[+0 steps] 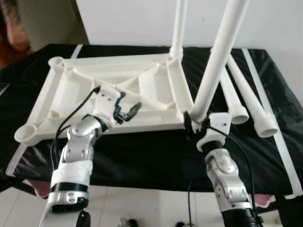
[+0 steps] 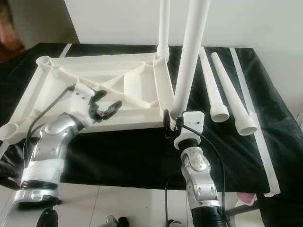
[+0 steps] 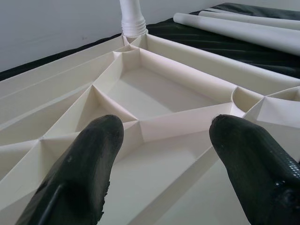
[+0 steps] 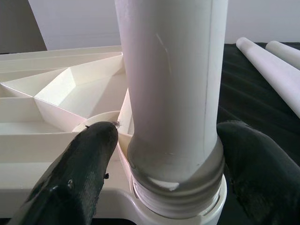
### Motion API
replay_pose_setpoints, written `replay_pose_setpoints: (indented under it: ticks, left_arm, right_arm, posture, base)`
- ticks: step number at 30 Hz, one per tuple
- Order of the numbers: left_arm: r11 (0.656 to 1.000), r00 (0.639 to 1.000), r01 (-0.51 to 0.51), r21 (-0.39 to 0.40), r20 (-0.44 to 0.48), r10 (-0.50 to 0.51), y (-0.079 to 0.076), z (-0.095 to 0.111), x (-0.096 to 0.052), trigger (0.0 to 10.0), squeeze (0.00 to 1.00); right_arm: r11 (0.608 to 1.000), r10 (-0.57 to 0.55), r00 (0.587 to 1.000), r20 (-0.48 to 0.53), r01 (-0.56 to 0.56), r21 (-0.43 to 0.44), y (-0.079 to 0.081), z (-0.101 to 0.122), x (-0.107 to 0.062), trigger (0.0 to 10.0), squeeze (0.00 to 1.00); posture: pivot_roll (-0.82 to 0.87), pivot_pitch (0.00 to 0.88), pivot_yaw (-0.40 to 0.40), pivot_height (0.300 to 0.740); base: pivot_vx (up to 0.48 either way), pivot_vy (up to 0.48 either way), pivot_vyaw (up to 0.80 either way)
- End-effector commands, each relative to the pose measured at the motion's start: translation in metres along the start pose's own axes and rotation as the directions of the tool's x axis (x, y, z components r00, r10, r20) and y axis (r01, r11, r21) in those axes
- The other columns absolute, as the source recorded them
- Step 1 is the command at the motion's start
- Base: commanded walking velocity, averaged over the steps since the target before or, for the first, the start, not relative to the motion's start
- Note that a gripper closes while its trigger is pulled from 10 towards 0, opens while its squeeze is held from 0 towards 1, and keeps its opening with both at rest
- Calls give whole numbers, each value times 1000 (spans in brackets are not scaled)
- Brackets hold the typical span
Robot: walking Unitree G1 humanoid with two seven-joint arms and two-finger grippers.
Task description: Building children table
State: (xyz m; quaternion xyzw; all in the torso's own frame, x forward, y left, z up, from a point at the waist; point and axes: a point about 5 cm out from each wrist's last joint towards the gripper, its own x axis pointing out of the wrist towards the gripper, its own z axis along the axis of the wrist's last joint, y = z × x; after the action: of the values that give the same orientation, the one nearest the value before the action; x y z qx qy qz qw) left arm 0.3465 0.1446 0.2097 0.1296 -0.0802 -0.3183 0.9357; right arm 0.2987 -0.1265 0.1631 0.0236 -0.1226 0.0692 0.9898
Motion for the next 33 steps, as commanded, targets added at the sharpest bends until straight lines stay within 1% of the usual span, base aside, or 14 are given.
replay_pose_setpoints:
  ticks: [1, 23, 33]
  left_arm:
    - [983, 983, -183, 9, -14, 184, 8, -2, -3, 10000, 0]
    - [985, 985, -174, 11, -18, 174, 7, -3, -3, 10000, 0]
    - [988, 988, -157, 14, -15, 157, 2, -3, -1, 10000, 0]
  right_arm:
    - [1000, 6, 1000, -6, -6, 18, 2, -1, -2, 10000, 0]
    - [1000, 17, 1000, -10, -16, 21, 4, -2, -3, 10000, 0]
    - [999, 38, 999, -6, -38, 9, 3, 0, -3, 10000, 0]
  posture:
    - [-65, 162, 38, 740]
    - [-66, 156, 38, 740]
    - [-75, 147, 31, 740]
  base:
    - [0, 0, 0]
    - [0, 0, 0]
    - [0, 0, 0]
